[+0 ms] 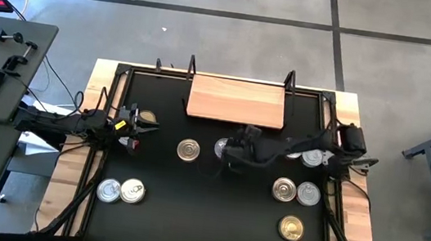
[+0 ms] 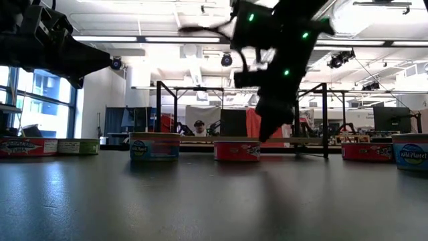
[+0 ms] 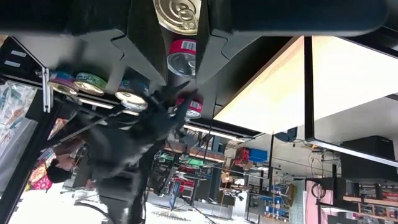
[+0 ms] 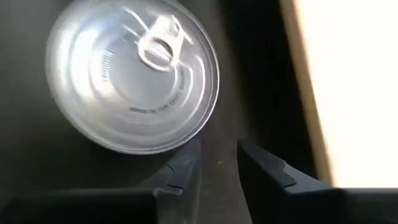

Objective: Stack canned seafood by type on shelf
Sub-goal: Put the red tuna can on the shelf

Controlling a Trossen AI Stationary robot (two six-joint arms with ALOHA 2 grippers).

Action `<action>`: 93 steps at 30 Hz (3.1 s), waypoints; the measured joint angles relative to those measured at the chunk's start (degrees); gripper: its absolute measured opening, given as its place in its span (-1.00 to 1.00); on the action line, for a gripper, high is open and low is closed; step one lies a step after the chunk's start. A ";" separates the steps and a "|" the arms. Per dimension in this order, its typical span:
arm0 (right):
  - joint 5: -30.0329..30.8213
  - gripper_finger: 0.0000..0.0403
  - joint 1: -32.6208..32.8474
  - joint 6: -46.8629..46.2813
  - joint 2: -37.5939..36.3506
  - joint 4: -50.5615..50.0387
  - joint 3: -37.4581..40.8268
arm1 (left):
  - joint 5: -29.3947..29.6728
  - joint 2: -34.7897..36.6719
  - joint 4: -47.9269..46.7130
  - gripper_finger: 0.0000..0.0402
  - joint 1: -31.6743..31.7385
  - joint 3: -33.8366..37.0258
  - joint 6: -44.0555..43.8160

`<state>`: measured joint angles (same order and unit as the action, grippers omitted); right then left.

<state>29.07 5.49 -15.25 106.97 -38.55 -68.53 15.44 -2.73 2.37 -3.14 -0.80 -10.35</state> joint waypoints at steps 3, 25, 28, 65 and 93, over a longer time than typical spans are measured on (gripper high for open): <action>-11.62 -0.54 -2.03 0.46 0.00 0.29 0.00 | -0.02 -0.02 0.00 -0.62 0.00 0.00 0.02; -5.37 -0.57 0.59 -10.03 -2.78 -13.38 -1.57 | -0.28 0.00 -0.02 -0.62 -0.02 0.00 1.07; -4.14 -0.47 -2.75 -11.35 -2.66 -14.21 -0.53 | -0.30 -0.01 -0.02 -0.62 0.00 0.00 1.15; -8.06 -0.14 4.19 34.23 -1.89 21.91 4.89 | -1.36 -0.04 -0.15 -0.62 0.00 0.00 1.44; -3.77 -1.00 12.88 6.34 5.21 9.28 -3.32 | -1.37 -2.34 -0.18 -0.62 -0.01 0.00 1.46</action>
<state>25.30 18.37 -8.92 112.19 -29.27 -71.86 14.06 -5.06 2.20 -3.15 -0.80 -8.88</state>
